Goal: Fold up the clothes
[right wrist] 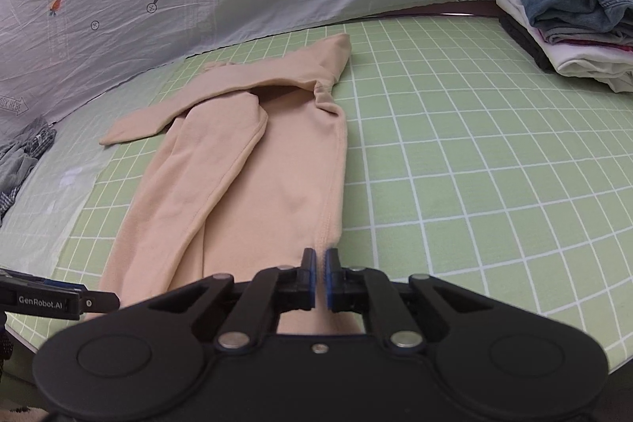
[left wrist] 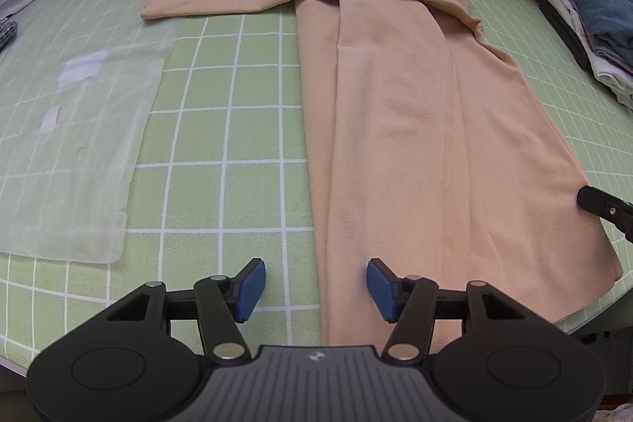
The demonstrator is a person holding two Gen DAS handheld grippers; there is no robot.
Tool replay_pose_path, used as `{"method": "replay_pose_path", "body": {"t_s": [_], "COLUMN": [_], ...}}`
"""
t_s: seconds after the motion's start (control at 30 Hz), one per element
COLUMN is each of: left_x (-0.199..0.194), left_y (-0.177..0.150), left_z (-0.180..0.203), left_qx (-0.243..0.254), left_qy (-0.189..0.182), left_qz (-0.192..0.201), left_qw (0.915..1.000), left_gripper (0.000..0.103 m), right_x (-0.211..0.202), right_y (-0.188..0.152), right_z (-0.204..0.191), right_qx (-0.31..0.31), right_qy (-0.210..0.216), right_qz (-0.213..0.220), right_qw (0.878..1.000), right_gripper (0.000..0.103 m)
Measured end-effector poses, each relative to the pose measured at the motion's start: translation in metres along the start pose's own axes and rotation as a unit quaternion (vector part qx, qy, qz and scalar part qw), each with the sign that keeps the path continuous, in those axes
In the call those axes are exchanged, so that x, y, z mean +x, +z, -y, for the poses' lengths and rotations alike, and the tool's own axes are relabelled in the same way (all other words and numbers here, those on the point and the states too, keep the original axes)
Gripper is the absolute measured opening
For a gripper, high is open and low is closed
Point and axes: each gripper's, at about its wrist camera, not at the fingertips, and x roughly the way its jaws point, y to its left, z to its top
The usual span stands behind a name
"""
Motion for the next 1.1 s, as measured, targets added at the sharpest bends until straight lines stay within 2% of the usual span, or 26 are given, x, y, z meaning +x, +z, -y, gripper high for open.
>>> {"method": "replay_pose_path", "body": {"t_s": [0.17,0.33,0.57,0.7,0.8,0.97,1.03,1.1], "left_x": [-0.01,-0.016,-0.02,-0.021,-0.02,-0.016,-0.014,-0.012], "left_y": [0.0,-0.006,-0.014,-0.014,-0.012,-0.012,-0.013,-0.015], "left_z": [-0.006,-0.019,-0.042,-0.048,-0.048,-0.037,-0.033,-0.028], "left_qx": [0.019,0.02,-0.003,-0.017,-0.019,-0.002,0.006,0.013], "left_qy": [0.004,0.011,0.029,0.032,0.029,0.021,0.018,0.015], "left_qz": [-0.003,-0.008,-0.013,-0.014,-0.015,-0.018,-0.021,-0.026], "left_qw": [0.9998,0.9997,0.9995,0.9993,0.9993,0.9996,0.9996,0.9995], "left_gripper": [0.058,0.058,0.058,0.058,0.058,0.058,0.058,0.058], "right_x": [-0.001,0.015,0.045,0.049,0.043,0.021,0.015,0.015], "right_y": [0.004,0.003,-0.003,-0.007,-0.006,-0.001,0.0,-0.003], "right_z": [-0.03,-0.053,-0.055,-0.051,-0.049,-0.029,-0.016,-0.006], "right_qx": [-0.029,-0.03,0.028,0.059,0.071,0.132,0.172,0.195], "right_qy": [0.028,0.061,0.086,0.096,0.113,0.135,0.129,0.103], "right_qz": [-0.005,-0.03,-0.091,-0.11,-0.102,-0.048,-0.034,-0.033], "right_qw": [0.999,0.997,0.992,0.988,0.986,0.981,0.976,0.975], "right_gripper": [0.005,0.005,0.006,0.013,0.021,0.021,0.021,0.021]}}
